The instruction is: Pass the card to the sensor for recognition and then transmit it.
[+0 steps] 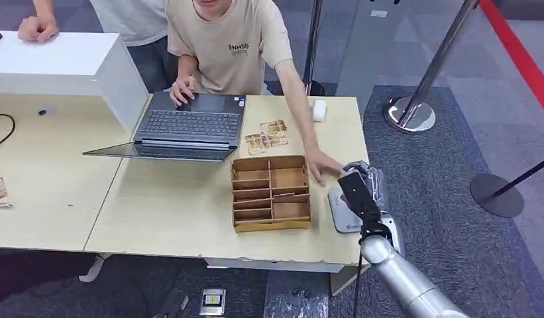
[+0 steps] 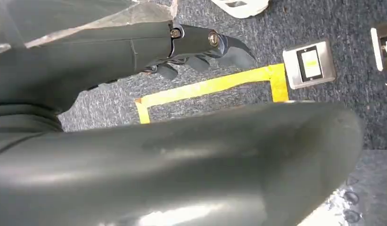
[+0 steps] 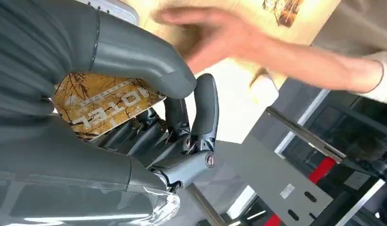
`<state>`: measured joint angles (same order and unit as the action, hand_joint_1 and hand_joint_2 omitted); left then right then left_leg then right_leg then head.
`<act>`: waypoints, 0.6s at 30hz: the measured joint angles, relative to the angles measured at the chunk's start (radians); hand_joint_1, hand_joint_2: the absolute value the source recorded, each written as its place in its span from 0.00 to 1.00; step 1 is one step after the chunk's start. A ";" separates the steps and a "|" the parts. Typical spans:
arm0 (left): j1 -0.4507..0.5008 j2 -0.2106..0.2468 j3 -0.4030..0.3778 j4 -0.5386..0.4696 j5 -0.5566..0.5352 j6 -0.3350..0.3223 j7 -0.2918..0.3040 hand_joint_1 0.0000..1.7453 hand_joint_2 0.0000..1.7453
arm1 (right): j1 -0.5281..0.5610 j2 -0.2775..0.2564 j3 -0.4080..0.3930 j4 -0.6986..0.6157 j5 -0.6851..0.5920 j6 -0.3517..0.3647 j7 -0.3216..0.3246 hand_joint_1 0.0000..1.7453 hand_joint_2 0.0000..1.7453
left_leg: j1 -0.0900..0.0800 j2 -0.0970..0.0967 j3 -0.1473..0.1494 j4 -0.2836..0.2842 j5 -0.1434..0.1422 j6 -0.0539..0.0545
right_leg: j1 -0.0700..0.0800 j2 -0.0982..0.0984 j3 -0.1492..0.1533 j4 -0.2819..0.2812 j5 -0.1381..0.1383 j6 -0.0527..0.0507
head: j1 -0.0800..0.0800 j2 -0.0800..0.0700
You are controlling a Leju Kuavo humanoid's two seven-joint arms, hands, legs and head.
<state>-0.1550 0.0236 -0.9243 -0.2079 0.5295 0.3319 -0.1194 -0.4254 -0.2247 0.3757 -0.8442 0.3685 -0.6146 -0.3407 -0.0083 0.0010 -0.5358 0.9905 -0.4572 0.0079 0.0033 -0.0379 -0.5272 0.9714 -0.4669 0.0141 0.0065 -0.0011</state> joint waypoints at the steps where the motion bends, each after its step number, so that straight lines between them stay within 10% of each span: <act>1: 0.000 -0.002 0.000 0.000 0.000 0.000 0.000 0.00 0.00 | -0.005 0.001 -0.002 0.008 -0.001 0.001 -0.002 1.00 1.00 | 0.000 0.000 0.000 0.000 0.000 0.000 | 0.000 0.000 0.000 0.000 0.000 0.000 | 0.000 0.000; 18: -0.001 -0.001 0.000 0.000 -0.009 -0.024 -0.002 0.00 0.00 | -0.035 0.011 -0.018 0.119 -0.040 0.026 -0.021 1.00 1.00 | 0.000 0.000 0.000 0.000 0.000 0.000 | 0.000 0.000 0.000 0.000 0.000 0.000 | 0.000 0.000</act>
<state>-0.1560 0.0225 -0.9243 -0.2079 0.5207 0.3079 -0.1217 -0.4607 -0.2132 0.3578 -0.7256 0.3284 -0.5886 -0.3612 -0.0083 0.0009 -0.5357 0.9905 -0.4572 0.0079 0.0034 -0.0379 -0.5272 0.9714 -0.4669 0.0140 0.0065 -0.0011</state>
